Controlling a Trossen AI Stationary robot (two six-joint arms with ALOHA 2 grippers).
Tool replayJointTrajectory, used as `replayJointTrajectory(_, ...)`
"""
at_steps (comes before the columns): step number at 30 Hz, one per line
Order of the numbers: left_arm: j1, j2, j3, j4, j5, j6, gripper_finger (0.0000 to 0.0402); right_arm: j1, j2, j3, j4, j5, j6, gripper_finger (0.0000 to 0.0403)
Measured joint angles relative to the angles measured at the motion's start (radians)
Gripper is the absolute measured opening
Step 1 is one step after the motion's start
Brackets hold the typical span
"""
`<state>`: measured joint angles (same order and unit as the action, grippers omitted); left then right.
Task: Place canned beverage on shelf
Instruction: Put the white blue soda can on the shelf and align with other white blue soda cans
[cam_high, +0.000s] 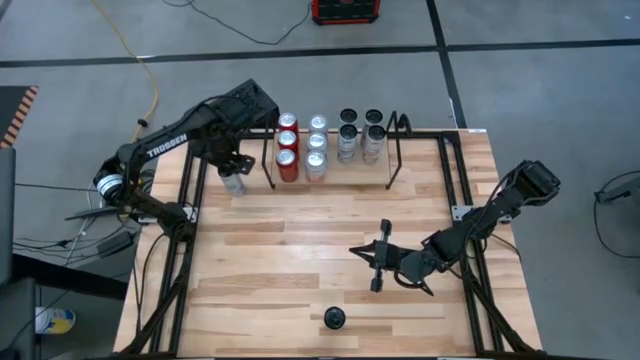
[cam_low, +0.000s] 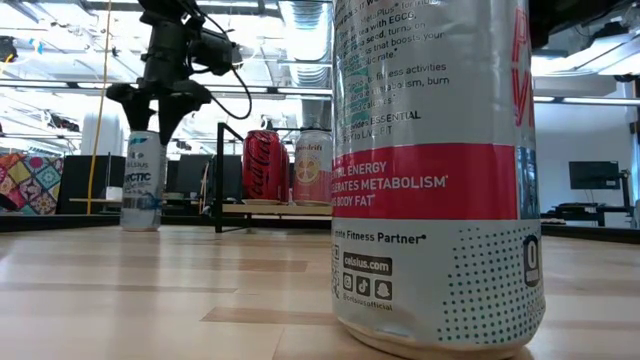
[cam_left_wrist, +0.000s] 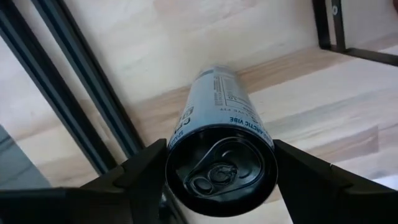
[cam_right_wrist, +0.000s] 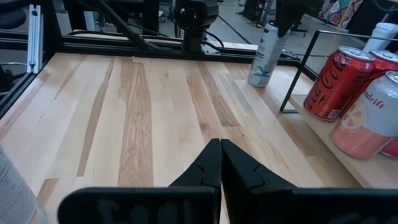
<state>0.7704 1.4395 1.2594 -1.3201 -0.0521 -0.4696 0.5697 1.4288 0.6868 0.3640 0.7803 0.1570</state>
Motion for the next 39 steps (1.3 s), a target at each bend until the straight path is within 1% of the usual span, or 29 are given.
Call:
replayJointTrajectory(4,0.007,0.0,0.0,0.002,0.028,-0.047,0.0248,0.0,0.0,0.0,-0.009,-0.024,0.0,0.0027)
replayJointTrajectory(8,0.028,0.0,0.0,0.002,0.039,-0.073,0.025,0.0,0.0,0.0,-0.018,-0.026,0.0,0.0027)
replayJointTrajectory(13,0.027,0.0,0.0,0.001,0.056,0.018,0.0263,-0.001,0.0,0.0,-0.034,-0.027,0.001,0.0027)
replayJointTrajectory(18,0.025,0.001,0.0,0.031,0.012,0.045,0.0297,-0.001,0.0,0.0,-0.041,-0.026,0.003,0.0027)
replayJointTrajectory(24,0.026,0.002,0.038,0.065,0.048,0.131,0.0328,-0.001,0.0,0.0,-0.041,-0.026,0.003,0.0027)
replayJointTrajectory(27,0.026,0.002,0.089,0.047,0.051,0.23,0.0334,-0.001,0.0,0.0,-0.042,-0.026,0.003,0.0027)
replayJointTrajectory(32,0.022,0.001,0.183,-0.039,0.044,0.507,0.0335,-0.001,0.0,0.0,-0.042,-0.026,0.002,0.0027)
replayJointTrajectory(35,0.003,0.0,0.191,-0.101,0.024,0.696,0.0336,-0.001,0.0,0.0,-0.042,-0.026,0.002,0.0027)
replayJointTrajectory(39,-0.044,0.0,0.186,-0.151,0.001,0.869,0.0336,-0.001,0.0,0.0,-0.042,-0.026,0.002,0.0027)
